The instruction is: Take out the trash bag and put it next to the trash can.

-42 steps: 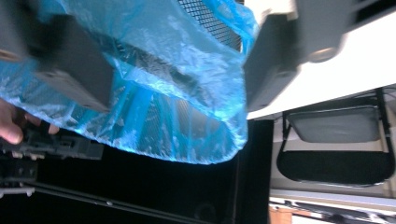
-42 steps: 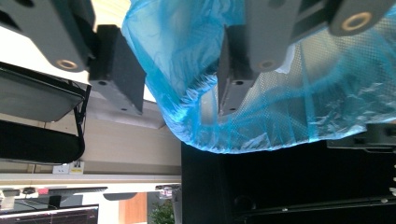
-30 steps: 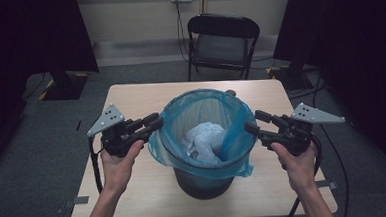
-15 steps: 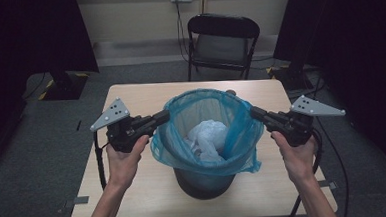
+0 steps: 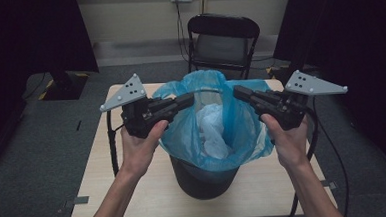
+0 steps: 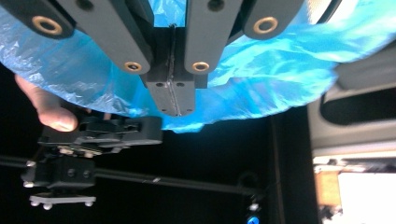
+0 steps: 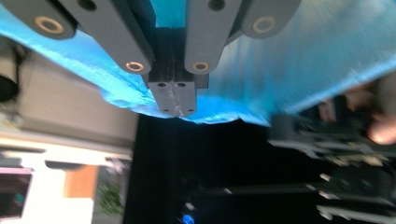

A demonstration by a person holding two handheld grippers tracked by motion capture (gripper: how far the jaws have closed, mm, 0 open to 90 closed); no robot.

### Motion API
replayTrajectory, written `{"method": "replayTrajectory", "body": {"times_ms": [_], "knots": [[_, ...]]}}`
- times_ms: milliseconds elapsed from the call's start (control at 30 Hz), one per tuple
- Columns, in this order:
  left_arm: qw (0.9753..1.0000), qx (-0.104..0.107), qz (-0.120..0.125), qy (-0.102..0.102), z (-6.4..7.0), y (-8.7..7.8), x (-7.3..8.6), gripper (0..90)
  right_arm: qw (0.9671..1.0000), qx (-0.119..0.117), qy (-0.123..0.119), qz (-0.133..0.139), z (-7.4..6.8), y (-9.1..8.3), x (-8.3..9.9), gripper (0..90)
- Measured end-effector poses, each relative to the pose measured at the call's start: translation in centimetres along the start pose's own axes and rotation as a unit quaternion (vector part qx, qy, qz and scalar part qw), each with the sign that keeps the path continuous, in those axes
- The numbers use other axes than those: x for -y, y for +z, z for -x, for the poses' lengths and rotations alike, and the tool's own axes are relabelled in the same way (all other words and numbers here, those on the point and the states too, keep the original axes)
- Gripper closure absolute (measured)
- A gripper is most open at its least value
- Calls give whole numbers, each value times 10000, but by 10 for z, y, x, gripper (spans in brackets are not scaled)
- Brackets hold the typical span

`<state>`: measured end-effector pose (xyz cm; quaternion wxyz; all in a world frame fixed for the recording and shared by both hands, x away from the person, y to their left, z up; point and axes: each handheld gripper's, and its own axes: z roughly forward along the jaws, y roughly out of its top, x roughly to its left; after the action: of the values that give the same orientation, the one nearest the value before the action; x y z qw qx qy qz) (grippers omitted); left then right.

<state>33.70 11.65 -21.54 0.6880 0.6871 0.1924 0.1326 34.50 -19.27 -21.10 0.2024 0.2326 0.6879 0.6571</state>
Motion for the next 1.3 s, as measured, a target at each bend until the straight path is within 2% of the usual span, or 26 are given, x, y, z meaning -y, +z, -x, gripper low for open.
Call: {"method": "replayTrajectory", "body": {"times_ms": [100, 233, 367, 400, 467, 533, 567, 633, 667, 700, 800, 833, 900, 933, 967, 1000, 1033, 1067, 1100, 1133, 1167, 1200, 1233, 1267, 1300], "knots": [[9999, 120, -92, 39, 7, 5, 7, 900, 9997, -167, -132, -97, -12, 6, -1, 900], [9993, 216, -300, 34, 5, 14, 15, 900, 9990, -427, -51, -104, -19, 14, 3, 900], [9991, 227, -338, 133, 6, 16, 14, 900, 9977, -679, -77, -42, -28, 20, -5, 900], [9993, 215, -294, 97, 6, 15, 15, 896, 9968, -786, -112, -14, -33, 22, -10, 900], [9995, 200, -251, 68, 5, 14, 16, 889, 9964, -835, -132, -14, -36, 23, -11, 900], [9996, 136, -236, 93, 5, 13, 17, 832, 9958, -892, -175, -70, -41, 26, -11, 900], [9996, 73, -244, 119, 6, 13, 18, 771, 9956, -909, -196, -120, -43, 28, -11, 900], [9995, -99, -283, 119, 5, 12, 20, 577, 9951, -958, -168, -159, -44, 31, -9, 900], [9994, -57, -316, 120, 4, 13, 21, 523, 9949, -995, -133, -132, -44, 32, -9, 900], [9993, 17, -351, 137, 4, 13, 22, 489, 9949, -993, -124, -120, -44, 32, -9, 900], [9995, 131, -244, 153, 6, 12, 23, 395, 9954, -951, -83, -94, -42, 33, -12, 900], [9995, 90, -244, 199, 7, 12, 22, 377, 9949, -998, -47, -102, -41, 34, -13, 900], [9992, -150, -284, 222, 8, 15, 20, 342, 9934, -1127, -21, -209, -41, 37, -12, 900], [9988, -210, -366, 244, 8, 16, 18, 356, 9932, -1138, -43, -233, -43, 38, -11, 900], [9983, -280, -376, 354, 9, 16, 17, 613, 9926, -1194, -50, -216, -45, 38, -9, 900], [9985, -174, -355, 388, 8, 16, 17, 613, 9926, -1194, -50, -216, -45, 38, -9, 900], [9989, 53, -344, 312, 7, 16, 18, 870, 9936, -1104, -82, -225, -46, 37, -7, 900], [9989, 92, -334, 324, 8, 16, 18, 870, 9936, -1104, -82, -225, -46, 37, -7, 900], [9985, -5, -382, 404, 10, 15, 19, 899, 9944, -1035, -67, -179, -44, 36, -6, 820], [9983, 35, -402, 416, 10, 15, 19, 900, 9959, -901, 17, -127, -42, 34, -5, 679], [9985, 50, -374, 401, 10, 13, 19, 900, 9967, -807, 73, -98, -39, 32, -4, 575], [9988, 34, -339, 349, 8, 10, 18, 900, 9968, -793, 102, -49, -36, 30, -3, 500], [9992, 54, -295, 257, 5, 7, 17, 900, 9955, -923, 164, -151, -28, 28, 1, 362], [9996, 90, -210, 155, 2, 5, 16, 900, 9955, -923, 164, -151, -28, 28, 1, 362], [9997, 141, -160, 92, 0, 2, 15, 900, 9944, -1009, 178, -267, -26, 28, 4, 346]]}}
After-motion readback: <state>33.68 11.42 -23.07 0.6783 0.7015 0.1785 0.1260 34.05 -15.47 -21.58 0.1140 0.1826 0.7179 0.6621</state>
